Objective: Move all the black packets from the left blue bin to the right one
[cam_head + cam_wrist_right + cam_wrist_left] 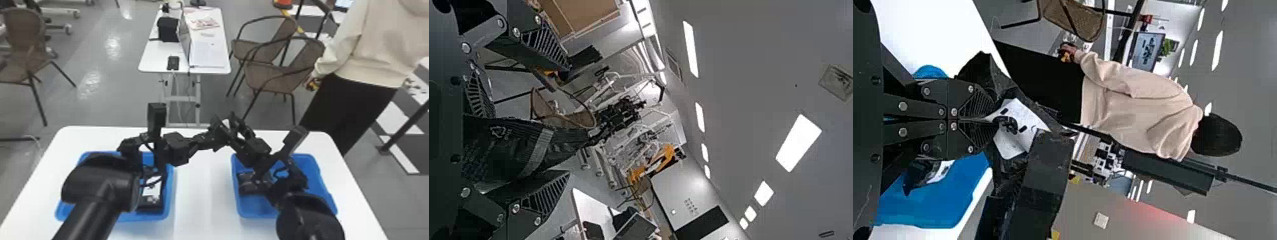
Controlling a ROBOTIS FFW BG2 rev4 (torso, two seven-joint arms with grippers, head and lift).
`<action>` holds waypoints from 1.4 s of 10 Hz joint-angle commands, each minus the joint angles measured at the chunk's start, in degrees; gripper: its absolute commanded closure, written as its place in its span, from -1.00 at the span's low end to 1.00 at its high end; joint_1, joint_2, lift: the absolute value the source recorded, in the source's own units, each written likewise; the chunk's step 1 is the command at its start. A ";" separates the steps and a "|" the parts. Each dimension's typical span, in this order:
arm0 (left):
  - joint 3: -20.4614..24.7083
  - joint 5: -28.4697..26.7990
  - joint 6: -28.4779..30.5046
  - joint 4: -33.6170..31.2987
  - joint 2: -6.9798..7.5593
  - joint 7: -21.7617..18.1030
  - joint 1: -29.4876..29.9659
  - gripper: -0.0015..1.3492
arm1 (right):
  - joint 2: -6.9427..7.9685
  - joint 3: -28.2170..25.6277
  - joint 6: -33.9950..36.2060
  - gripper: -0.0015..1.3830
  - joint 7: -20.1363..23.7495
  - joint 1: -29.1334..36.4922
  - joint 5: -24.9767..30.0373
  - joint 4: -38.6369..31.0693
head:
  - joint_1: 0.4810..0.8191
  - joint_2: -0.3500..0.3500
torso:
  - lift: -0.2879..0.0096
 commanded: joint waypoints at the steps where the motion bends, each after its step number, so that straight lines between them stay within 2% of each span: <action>1: -0.33 0.60 0.16 0.00 0.00 0.00 -0.14 0.72 | 0.21 0.00 1.05 -0.44 0.00 -0.15 0.93 0.18 | 0.27 -0.33 | 0.94; 2: -0.42 0.78 0.16 0.00 0.00 0.00 -0.23 0.72 | 0.30 0.00 1.40 0.22 -0.88 -0.06 1.81 -0.09 | 0.27 -0.32 | 0.94; 3: -0.42 0.78 0.16 0.00 0.09 0.00 -0.23 0.72 | 0.39 0.00 1.23 0.60 -3.34 0.55 1.98 -0.97 | 0.27 -0.32 | 0.94; 4: -0.33 1.04 0.16 0.00 0.09 0.00 -0.05 0.72 | 0.39 -0.09 0.09 0.69 -3.78 0.64 1.89 -0.88 | 0.27 -0.33 | 0.94; 6: 0.02 1.57 0.07 0.00 0.09 0.43 0.21 0.69 | 0.48 -0.09 -0.79 0.70 -3.78 0.73 1.02 -0.35 | 0.27 -0.34 | 0.94; 7: 0.28 2.01 0.07 0.00 0.09 1.05 0.56 0.41 | 0.56 -0.09 -1.32 0.70 -3.78 0.73 -0.13 0.18 | 0.27 -0.34 | 0.94; 9: 2.75 0.87 -0.46 0.00 0.09 1.75 1.62 -0.56 | 0.65 -1.58 -2.73 0.70 -4.57 0.73 -2.68 2.28 | 0.27 -0.34 | 0.94; 10: 4.94 0.25 -1.07 0.00 0.18 1.75 2.76 -0.86 | 0.56 -4.48 -2.73 0.70 -4.66 0.64 -2.32 3.51 | 0.27 -0.34 | 0.94; 11: 6.96 0.96 -0.90 0.00 0.26 1.93 3.90 -0.85 | 0.48 -8.43 -2.64 0.70 -4.66 0.55 -1.18 5.80 | 0.27 -0.36 | 0.94; 12: 8.81 1.13 -0.72 -0.70 0.26 2.02 4.96 -0.92 | -0.05 -11.42 -2.02 0.70 -4.66 0.03 -0.92 9.58 | 0.27 -0.38 | 0.94; 13: 10.48 1.22 -0.11 -2.28 0.61 2.28 6.19 -1.00 | -1.55 -13.27 -1.85 0.70 -4.66 -0.94 -2.50 15.29 | 0.27 -0.43 | 0.94; 14: 11.62 1.13 0.77 -3.78 1.05 2.63 7.16 -1.00 | -2.69 -13.53 -1.85 0.69 -4.92 -1.73 -4.08 19.51 | 0.27 -0.49 | 0.94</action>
